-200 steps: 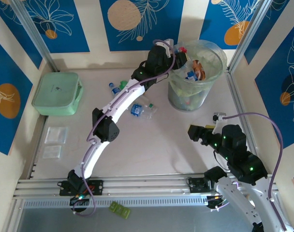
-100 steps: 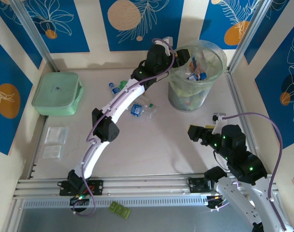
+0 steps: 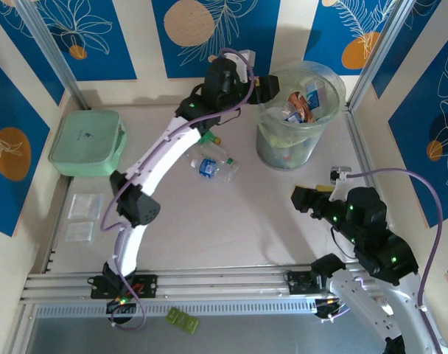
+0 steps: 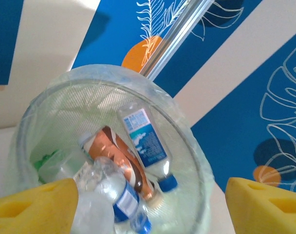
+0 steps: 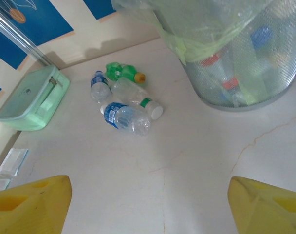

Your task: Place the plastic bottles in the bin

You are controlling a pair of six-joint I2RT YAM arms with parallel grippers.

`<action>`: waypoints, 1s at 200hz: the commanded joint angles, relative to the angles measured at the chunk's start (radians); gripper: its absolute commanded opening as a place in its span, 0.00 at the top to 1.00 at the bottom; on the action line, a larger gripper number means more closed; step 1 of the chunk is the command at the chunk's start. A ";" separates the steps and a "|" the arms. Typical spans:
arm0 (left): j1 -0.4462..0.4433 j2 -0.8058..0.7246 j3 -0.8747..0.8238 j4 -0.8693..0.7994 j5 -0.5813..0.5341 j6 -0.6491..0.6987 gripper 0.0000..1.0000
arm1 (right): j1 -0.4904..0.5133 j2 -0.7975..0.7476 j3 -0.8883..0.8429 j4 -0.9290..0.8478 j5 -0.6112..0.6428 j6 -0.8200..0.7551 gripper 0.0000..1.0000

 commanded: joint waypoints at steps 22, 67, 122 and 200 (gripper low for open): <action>0.006 -0.373 -0.371 -0.075 -0.006 0.111 0.17 | 0.002 0.162 0.097 0.001 -0.154 -0.074 0.25; 0.064 -0.782 -0.923 -0.080 -0.167 -0.061 0.06 | 0.134 0.406 0.223 -0.027 -0.119 -0.202 0.28; 0.302 -0.956 -1.092 -0.305 -0.132 -0.146 0.01 | 0.310 0.785 0.405 0.001 -0.011 -0.308 0.28; 0.297 -1.151 -1.293 -0.115 -0.159 0.022 0.02 | 0.277 1.354 0.702 0.038 -0.056 -0.364 0.24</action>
